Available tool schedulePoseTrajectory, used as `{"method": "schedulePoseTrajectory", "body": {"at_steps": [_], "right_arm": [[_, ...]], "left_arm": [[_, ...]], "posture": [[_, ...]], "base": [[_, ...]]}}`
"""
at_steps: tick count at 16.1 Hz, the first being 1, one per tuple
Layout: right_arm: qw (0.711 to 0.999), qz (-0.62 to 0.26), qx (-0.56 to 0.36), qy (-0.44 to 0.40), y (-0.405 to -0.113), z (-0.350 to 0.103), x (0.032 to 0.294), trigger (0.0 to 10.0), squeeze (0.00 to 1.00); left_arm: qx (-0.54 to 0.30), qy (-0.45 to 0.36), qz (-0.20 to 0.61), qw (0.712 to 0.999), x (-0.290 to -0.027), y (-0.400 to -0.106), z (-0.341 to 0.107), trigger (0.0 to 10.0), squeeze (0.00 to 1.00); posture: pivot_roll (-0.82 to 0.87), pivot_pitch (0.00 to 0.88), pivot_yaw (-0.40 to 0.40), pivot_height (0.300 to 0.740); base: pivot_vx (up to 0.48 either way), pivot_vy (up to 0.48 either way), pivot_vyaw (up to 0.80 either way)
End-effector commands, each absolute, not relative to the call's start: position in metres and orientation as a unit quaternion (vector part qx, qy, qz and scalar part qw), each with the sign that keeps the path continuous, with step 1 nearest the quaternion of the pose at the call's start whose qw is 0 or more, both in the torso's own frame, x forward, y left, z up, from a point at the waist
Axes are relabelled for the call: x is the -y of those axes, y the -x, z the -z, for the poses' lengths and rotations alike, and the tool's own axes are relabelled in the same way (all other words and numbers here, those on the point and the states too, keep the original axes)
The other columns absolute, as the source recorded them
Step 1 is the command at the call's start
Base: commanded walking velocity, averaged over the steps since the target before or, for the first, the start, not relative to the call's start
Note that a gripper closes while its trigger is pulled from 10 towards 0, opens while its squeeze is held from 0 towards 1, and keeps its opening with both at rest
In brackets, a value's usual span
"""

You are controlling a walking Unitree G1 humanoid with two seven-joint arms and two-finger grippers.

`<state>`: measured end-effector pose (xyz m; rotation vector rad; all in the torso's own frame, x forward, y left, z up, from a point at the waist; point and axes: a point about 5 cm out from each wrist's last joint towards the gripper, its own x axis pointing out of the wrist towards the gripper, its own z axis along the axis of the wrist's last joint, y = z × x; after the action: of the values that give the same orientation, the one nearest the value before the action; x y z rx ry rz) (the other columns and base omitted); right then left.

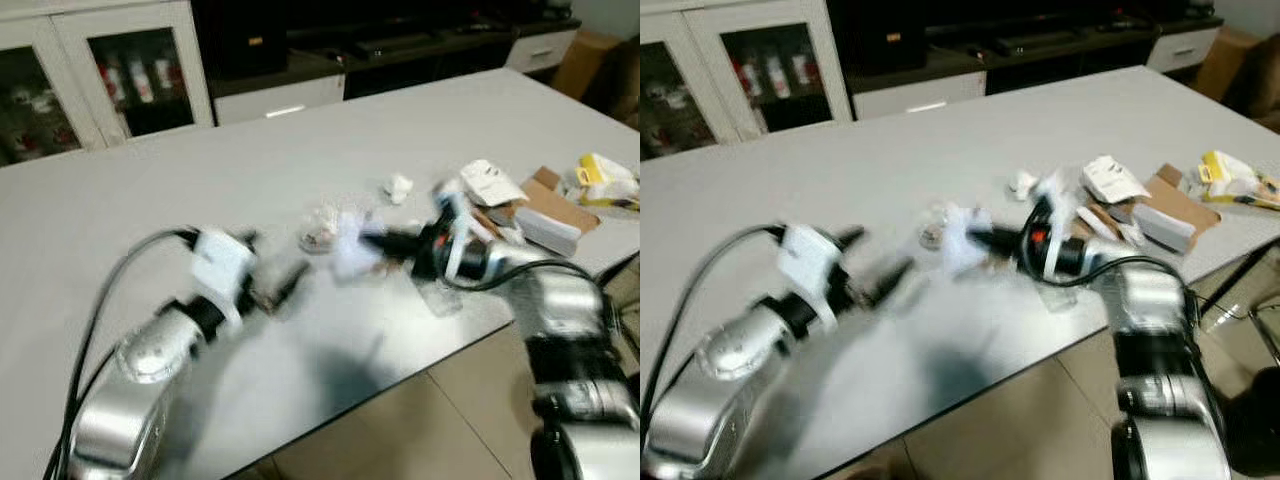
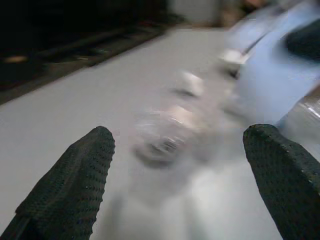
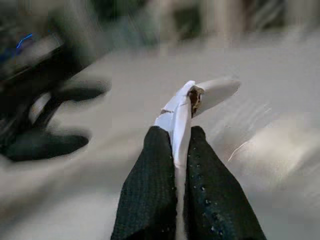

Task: Picking trash to rubbish bin

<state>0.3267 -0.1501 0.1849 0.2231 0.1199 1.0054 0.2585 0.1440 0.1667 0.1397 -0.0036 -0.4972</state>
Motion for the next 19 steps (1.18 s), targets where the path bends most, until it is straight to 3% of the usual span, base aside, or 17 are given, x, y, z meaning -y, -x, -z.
{"method": "schedulePoseTrajectory", "body": {"at_steps": [1,2,3,6,9,13,19], "right_arm": [[0.900,-0.426,-0.005,-0.097,-0.324,-0.203,0.158,0.0,0.00],[0.925,-0.373,0.010,-0.074,-0.316,-0.204,0.160,10.0,0.00],[0.944,-0.330,0.014,-0.023,-0.302,-0.197,0.161,10.0,0.00],[0.984,-0.179,-0.001,-0.014,-0.286,-0.171,0.168,10.0,0.00],[0.995,-0.094,0.006,0.038,-0.272,-0.162,0.170,10.0,0.00],[0.996,-0.070,0.026,0.048,-0.267,-0.165,0.167,10.0,0.00],[0.997,-0.072,-0.013,0.023,-0.251,-0.139,0.162,10.0,0.00]], "left_arm": [[-0.004,-0.067,0.218,0.974,-0.149,-0.262,-0.167,10.0,0.00],[-0.007,-0.072,0.207,0.976,-0.151,-0.263,-0.166,10.0,0.00],[0.007,-0.082,0.213,0.974,-0.146,-0.263,-0.168,10.0,0.00],[0.013,-0.092,0.215,0.972,-0.138,-0.265,-0.164,10.0,0.00],[0.001,-0.089,0.231,0.969,-0.132,-0.265,-0.160,10.0,0.00],[-0.010,-0.081,0.222,0.972,-0.133,-0.269,-0.157,10.0,0.00],[0.023,-0.071,0.180,0.981,-0.142,-0.276,-0.161,10.0,0.00]], "posture": [[0.04,0.000,0.001,0.740],[0.02,0.000,0.015,0.740],[0.02,0.000,0.017,0.740],[0.00,0.000,0.026,0.740],[-0.01,0.000,0.029,0.740],[-0.02,0.000,0.019,0.740],[-0.03,0.000,0.021,0.740]], "base": [[0.000,0.000,0.00],[0.000,0.000,0.00],[0.000,0.000,0.00],[0.000,0.000,-0.21],[0.000,0.000,-0.67],[0.000,0.000,-0.73],[0.000,0.000,-0.74]]}}
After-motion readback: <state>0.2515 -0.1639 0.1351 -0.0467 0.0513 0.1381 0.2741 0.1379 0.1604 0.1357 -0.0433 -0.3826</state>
